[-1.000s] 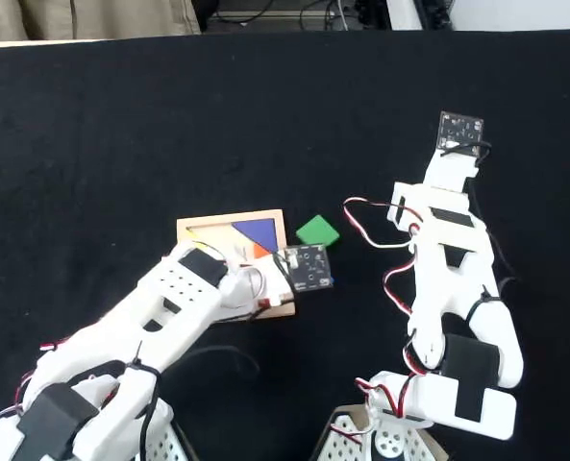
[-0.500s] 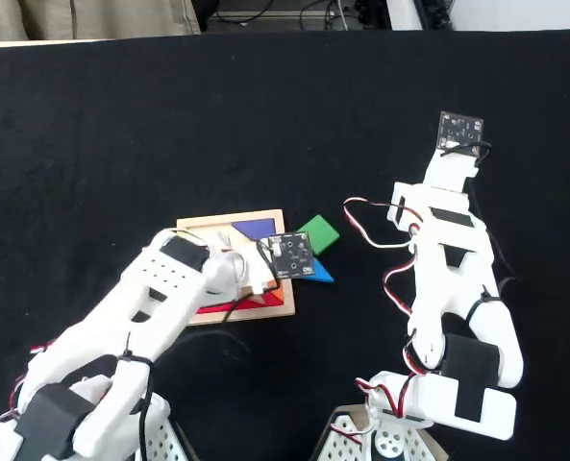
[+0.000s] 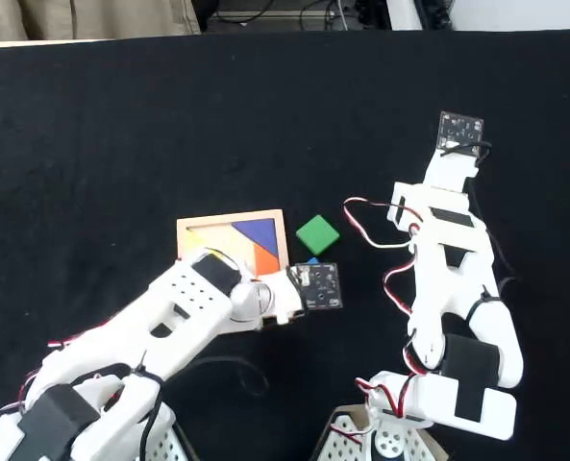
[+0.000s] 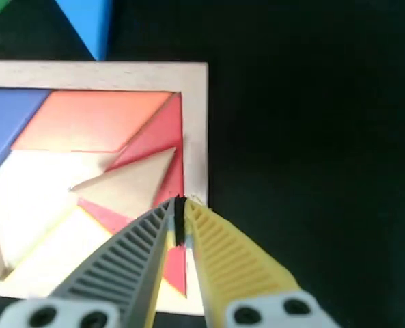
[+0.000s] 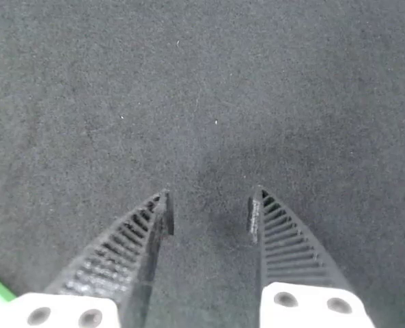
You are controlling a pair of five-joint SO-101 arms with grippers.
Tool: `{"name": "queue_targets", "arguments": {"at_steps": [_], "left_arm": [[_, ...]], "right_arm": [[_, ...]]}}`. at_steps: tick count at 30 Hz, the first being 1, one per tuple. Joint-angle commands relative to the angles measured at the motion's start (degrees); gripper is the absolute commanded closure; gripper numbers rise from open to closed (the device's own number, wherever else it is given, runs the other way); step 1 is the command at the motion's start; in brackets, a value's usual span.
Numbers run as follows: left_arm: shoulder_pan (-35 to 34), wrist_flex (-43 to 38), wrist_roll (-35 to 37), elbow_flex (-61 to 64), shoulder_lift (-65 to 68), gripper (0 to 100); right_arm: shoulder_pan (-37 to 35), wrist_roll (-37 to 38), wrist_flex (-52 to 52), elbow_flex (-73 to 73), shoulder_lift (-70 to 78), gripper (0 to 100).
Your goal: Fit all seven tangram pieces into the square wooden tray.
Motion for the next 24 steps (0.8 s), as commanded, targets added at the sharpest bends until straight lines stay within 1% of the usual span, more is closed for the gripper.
{"name": "queue_targets", "arguments": {"at_steps": [1,7,13,17,24], "left_arm": [[-0.1,-2.8,0.4,0.4,-0.9,97],[-2.6,-2.7,0.4,0.6,-0.8,97],[-2.2,-2.9,0.4,1.5,-0.8,97],[-2.4,-4.6,0.4,2.0,-0.8,97],[-2.6,-6.4,0.4,-0.9,5.9,97]], "right_arm": [[-1.0,-0.2,-0.6,-1.6,-0.3,80.8],[-1.0,-0.2,-0.6,-1.6,-0.3,80.8],[-1.8,-0.2,-0.6,-1.5,-0.3,80.8],[-1.8,-0.2,-0.6,-1.5,-0.3,80.8],[-1.8,-0.2,-0.6,-1.5,-0.3,80.8]]}}
